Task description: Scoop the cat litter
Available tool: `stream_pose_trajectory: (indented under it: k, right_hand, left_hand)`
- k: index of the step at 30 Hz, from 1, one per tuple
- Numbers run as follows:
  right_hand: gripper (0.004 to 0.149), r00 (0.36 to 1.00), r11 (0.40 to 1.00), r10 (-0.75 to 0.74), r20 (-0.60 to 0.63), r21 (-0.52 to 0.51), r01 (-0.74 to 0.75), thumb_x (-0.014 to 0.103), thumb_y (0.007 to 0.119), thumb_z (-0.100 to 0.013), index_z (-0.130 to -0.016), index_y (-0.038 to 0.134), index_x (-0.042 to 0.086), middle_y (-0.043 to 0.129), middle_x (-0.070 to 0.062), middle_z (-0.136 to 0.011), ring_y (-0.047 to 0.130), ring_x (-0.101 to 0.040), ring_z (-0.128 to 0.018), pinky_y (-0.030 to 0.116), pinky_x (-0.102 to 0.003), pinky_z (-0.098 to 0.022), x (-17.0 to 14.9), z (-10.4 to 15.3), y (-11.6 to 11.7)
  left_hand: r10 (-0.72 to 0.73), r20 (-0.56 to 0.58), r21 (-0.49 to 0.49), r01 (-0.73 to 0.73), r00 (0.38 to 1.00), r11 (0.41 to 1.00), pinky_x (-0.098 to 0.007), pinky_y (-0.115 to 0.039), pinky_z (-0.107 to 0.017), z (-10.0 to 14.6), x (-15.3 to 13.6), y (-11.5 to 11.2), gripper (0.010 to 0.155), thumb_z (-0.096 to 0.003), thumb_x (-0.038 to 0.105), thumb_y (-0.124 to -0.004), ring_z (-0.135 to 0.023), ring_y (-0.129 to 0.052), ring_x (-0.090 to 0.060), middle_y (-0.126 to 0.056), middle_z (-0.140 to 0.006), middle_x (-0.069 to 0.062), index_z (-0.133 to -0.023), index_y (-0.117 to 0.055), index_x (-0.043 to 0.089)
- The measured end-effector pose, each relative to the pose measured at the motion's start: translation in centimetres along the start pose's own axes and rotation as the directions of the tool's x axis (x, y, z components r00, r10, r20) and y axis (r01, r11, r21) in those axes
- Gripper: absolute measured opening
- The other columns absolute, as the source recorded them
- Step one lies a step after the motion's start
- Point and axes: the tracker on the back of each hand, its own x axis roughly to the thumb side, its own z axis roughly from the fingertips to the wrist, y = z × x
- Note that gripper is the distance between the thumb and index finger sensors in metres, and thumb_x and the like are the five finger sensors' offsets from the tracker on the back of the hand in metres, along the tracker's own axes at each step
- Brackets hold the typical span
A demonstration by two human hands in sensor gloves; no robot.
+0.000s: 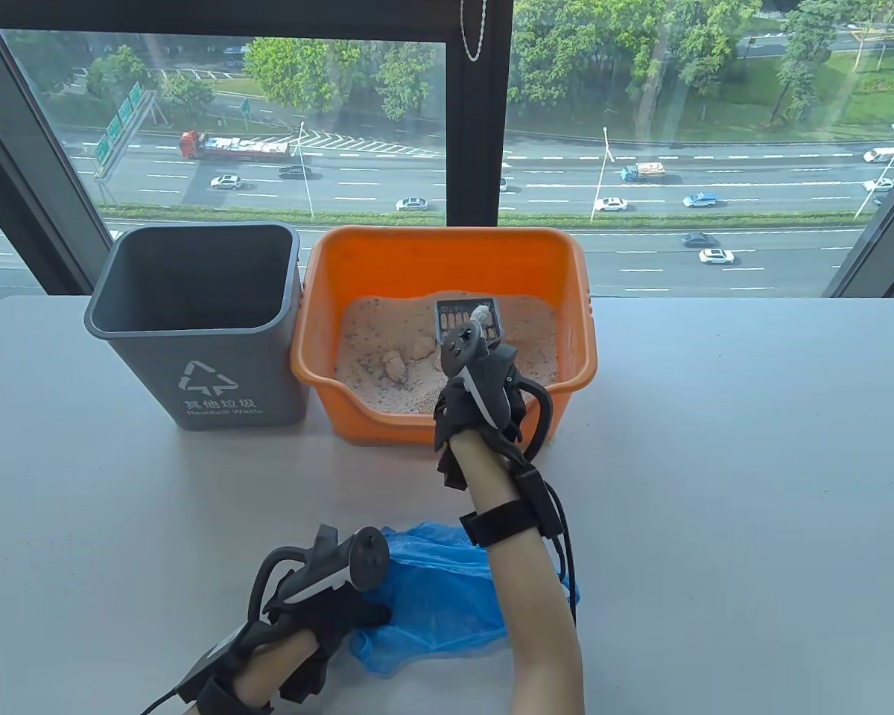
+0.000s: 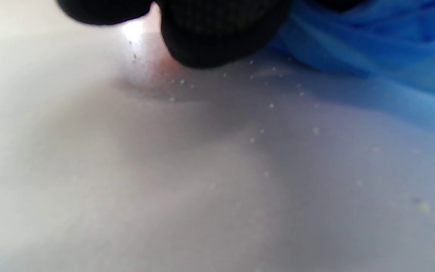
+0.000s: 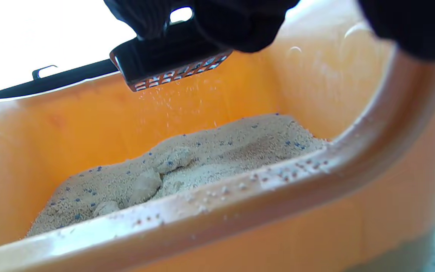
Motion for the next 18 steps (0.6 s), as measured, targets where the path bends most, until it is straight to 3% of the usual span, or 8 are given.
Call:
stream_pose_trajectory:
  k: [2,5,7,13,18]
  right_hand:
    - [0.062,1.000,1.000,-0.018,0.018,0.013,0.018,0.040,0.070,-0.042,-0.088,0.056,0.000,0.081,-0.011,-0.058,0.080,0.003,-0.008,0.081,-0.031,-0.010,-0.1,0.4,-0.2]
    - [0.062,0.999,0.995,-0.029,0.030,-0.098,0.031,0.038,0.072,-0.041,-0.087,0.059,-0.001,0.082,-0.013,-0.056,0.080,0.001,-0.006,0.081,-0.032,-0.008,-0.8,0.6,-0.5]
    - [0.062,1.000,0.999,-0.013,0.019,-0.046,0.014,0.039,0.071,-0.042,-0.088,0.058,-0.001,0.081,-0.012,-0.057,0.080,0.002,-0.007,0.081,-0.031,-0.009,-1.2,0.9,-0.7]
    - [0.062,0.999,0.998,-0.016,0.033,-0.055,0.018,0.039,0.071,-0.042,-0.087,0.058,-0.001,0.081,-0.013,-0.056,0.080,0.001,-0.007,0.081,-0.032,-0.009,-2.6,1.9,-1.4]
    - [0.062,0.994,0.999,-0.049,0.095,0.028,0.047,0.038,0.072,-0.041,-0.088,0.058,-0.001,0.081,-0.014,-0.057,0.081,0.000,-0.008,0.081,-0.033,-0.010,-4.6,4.3,-2.8]
  left_hand:
    - [-0.002,-0.001,-0.001,0.002,1.000,1.000,-0.025,-0.083,-0.030,0.0,0.0,0.0,0.086,-0.0375,0.059,-0.079,-0.029,-0.094,0.001,-0.083,-0.065,0.006,-0.108,-0.035,0.035]
    - [-0.002,-0.002,-0.002,0.002,1.000,1.000,-0.026,-0.083,-0.030,0.0,0.0,0.0,0.086,-0.0375,0.059,-0.079,-0.029,-0.094,0.001,-0.083,-0.065,0.006,-0.108,-0.035,0.035]
    - [-0.002,-0.002,-0.002,0.002,1.000,1.000,-0.025,-0.083,-0.030,0.0,0.0,0.0,0.086,-0.0374,0.059,-0.079,-0.029,-0.094,0.001,-0.083,-0.065,0.006,-0.108,-0.035,0.035]
    - [-0.001,-0.004,-0.004,0.001,1.000,1.000,-0.026,-0.083,-0.030,0.0,0.0,0.0,0.087,-0.0373,0.059,-0.079,-0.030,-0.093,0.000,-0.083,-0.065,0.006,-0.108,-0.034,0.035]
    - [0.000,-0.006,-0.005,0.000,1.000,1.000,-0.026,-0.083,-0.030,0.0,0.0,0.0,0.087,-0.0372,0.059,-0.079,-0.030,-0.094,0.000,-0.083,-0.065,0.006,-0.107,-0.035,0.036]
